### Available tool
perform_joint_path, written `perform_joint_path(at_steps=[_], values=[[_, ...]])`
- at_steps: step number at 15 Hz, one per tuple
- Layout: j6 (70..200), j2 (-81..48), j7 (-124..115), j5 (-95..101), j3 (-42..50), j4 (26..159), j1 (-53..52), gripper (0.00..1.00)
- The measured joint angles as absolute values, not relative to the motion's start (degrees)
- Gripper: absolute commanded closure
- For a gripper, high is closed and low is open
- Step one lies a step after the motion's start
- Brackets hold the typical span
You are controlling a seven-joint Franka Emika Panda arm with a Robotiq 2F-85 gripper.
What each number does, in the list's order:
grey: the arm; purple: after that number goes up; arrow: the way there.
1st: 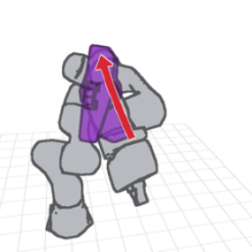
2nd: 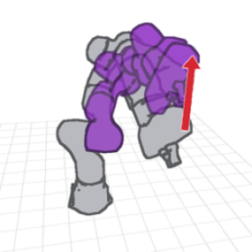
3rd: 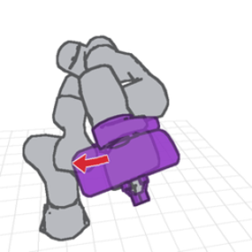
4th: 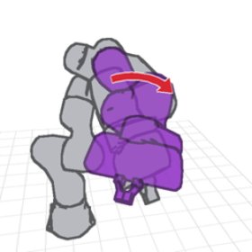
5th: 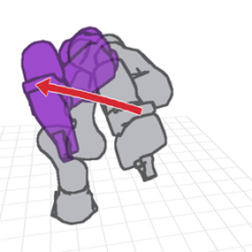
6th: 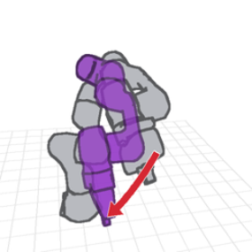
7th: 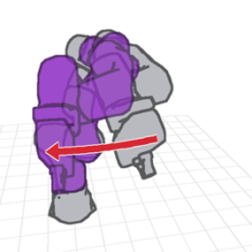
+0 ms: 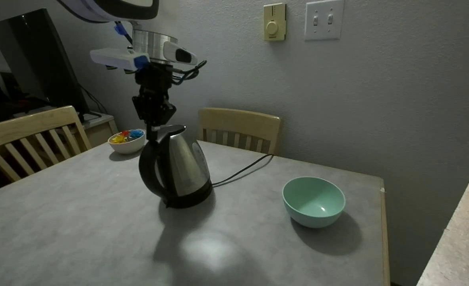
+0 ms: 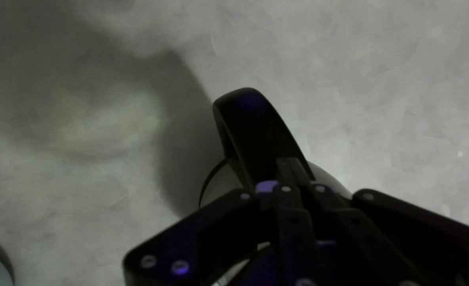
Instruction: Open the lid of the kettle by pressing the button on the handle
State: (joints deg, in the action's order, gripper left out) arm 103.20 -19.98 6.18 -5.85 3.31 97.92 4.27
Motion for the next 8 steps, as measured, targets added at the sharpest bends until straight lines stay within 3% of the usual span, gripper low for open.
perform_joint_path(at_steps=[8], values=[[88.84,-27.37,5.94,-5.99,3.37,88.16,4.97,1.0]])
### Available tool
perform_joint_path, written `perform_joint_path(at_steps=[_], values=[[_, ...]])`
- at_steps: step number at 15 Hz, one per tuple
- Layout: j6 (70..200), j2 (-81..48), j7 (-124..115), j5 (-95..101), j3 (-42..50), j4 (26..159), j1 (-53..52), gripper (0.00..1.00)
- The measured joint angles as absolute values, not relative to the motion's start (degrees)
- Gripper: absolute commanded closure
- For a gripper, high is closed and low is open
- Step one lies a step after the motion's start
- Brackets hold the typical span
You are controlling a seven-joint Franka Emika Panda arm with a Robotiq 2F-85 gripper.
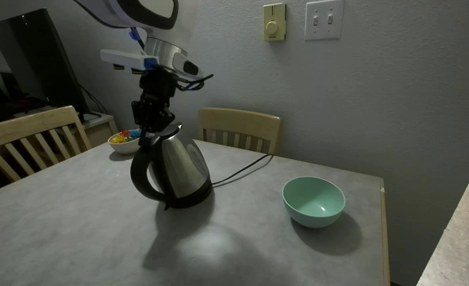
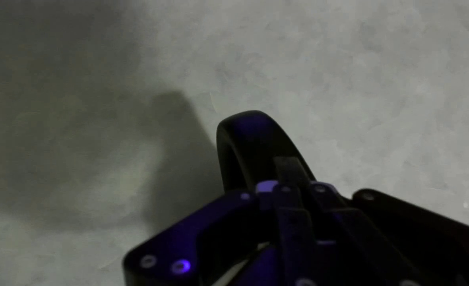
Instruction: Open the lid of the kettle by pressing the button on the handle
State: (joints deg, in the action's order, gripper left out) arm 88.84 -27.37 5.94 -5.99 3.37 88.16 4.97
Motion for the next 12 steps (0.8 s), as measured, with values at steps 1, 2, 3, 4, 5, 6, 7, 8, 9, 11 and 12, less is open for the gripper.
perform_joint_path(at_steps=[1,2,3,4,5,6,7,8,9,11,12], values=[[87.97,-28.23,5.92,-5.98,3.32,86.83,4.95,1.0],[87.31,-29.01,5.9,-5.96,3.22,85.45,4.9,1.0],[87.2,-29.6,5.87,-5.92,3.13,84.35,4.8,1.0],[87.49,-30.0,5.76,-5.83,3.07,83.46,4.63,1.0],[88.25,-30.2,5.61,-5.43,3.02,82.8,4.37,1.0],[89.69,-30.2,5.53,-4.97,2.96,82.54,4.11,1.0],[91.54,-30.05,5.46,-4.57,2.93,82.48,3.87,1.0],[93.67,-29.69,5.31,-4.31,2.91,82.64,3.63,1.0],[96.04,-29.02,5.09,-4.23,2.91,83.07,3.44,1.0],[101.45,-26.9,4.19,-4.24,2.91,85.08,3.34,1.0],[104.35,-25.49,3.48,-4.27,2.91,86.65,3.36,1.0]])
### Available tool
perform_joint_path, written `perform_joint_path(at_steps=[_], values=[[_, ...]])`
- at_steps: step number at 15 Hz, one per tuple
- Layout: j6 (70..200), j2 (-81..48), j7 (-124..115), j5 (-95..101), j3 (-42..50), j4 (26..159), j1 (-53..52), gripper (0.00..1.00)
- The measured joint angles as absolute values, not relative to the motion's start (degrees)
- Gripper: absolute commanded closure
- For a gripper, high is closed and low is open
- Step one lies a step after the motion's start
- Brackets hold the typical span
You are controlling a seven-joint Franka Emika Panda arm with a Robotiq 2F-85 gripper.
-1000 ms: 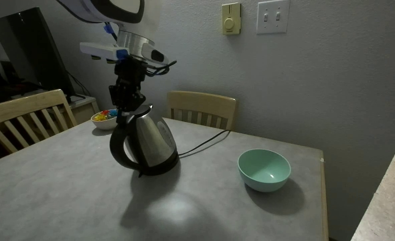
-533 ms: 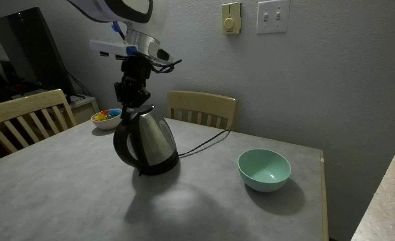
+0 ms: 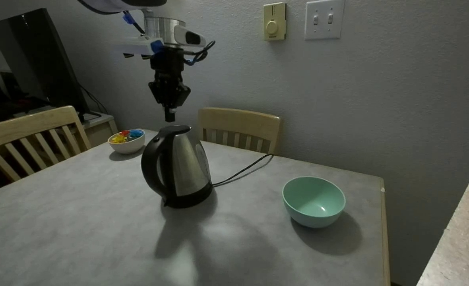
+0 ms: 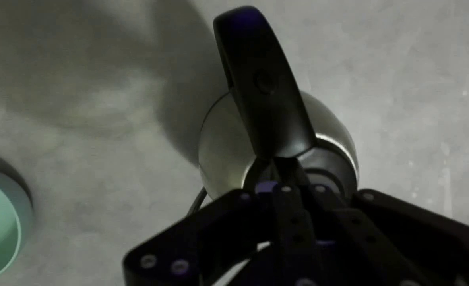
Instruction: Open the lid of the kettle by pressing the button on the handle
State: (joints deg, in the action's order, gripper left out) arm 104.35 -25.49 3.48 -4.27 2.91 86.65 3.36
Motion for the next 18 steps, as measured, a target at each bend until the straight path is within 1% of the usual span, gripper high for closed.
perform_joint_path(at_steps=[4,10,14,18], values=[[115.04,-19.09,-0.62,-5.22,3.19,95.43,3.48,1.0],[126.19,-10.35,-9.35,-6.79,3.43,111.2,3.55,1.0],[131.86,-6.48,-13.83,-6.8,3.44,118.79,3.55,1.0],[134.69,-4.02,-16.82,-6.8,3.44,123.04,3.52,1.0]])
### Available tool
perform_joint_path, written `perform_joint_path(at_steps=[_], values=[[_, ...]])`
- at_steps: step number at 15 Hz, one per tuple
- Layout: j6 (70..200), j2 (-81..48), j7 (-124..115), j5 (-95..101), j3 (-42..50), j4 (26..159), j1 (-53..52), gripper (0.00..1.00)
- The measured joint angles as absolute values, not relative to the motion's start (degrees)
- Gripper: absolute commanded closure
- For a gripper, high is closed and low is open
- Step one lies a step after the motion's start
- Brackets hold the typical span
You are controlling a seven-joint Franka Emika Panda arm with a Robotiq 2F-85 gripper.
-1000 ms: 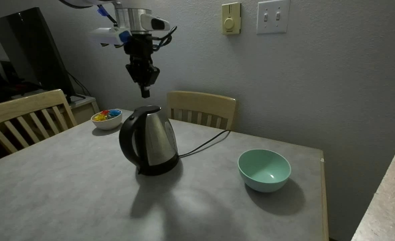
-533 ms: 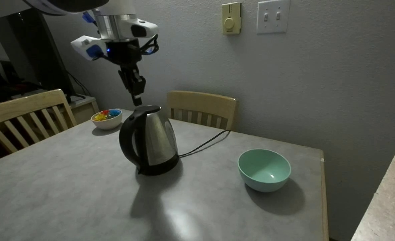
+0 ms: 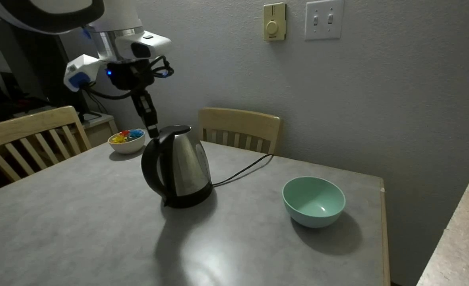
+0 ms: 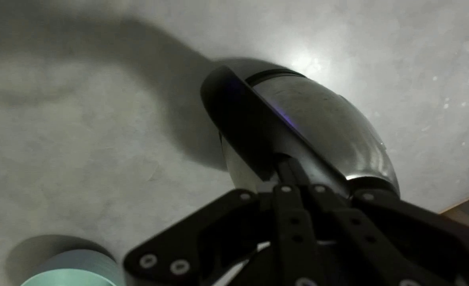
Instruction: Open the lid of the kettle by pressing the button on the handle
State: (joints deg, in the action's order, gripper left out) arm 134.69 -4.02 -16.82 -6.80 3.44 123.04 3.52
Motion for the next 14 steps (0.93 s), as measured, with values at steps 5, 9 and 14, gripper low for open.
perform_joint_path(at_steps=[5,9,14], values=[[134.89,-4.63,-17.03,-8.27,3.38,123.87,3.5,1.0],[134.82,-5.17,-15.48,-8.75,3.23,123.19,3.4,1.0],[133.32,-6.15,-14.82,-7.51,3.15,121.6,3.07,1.0]])
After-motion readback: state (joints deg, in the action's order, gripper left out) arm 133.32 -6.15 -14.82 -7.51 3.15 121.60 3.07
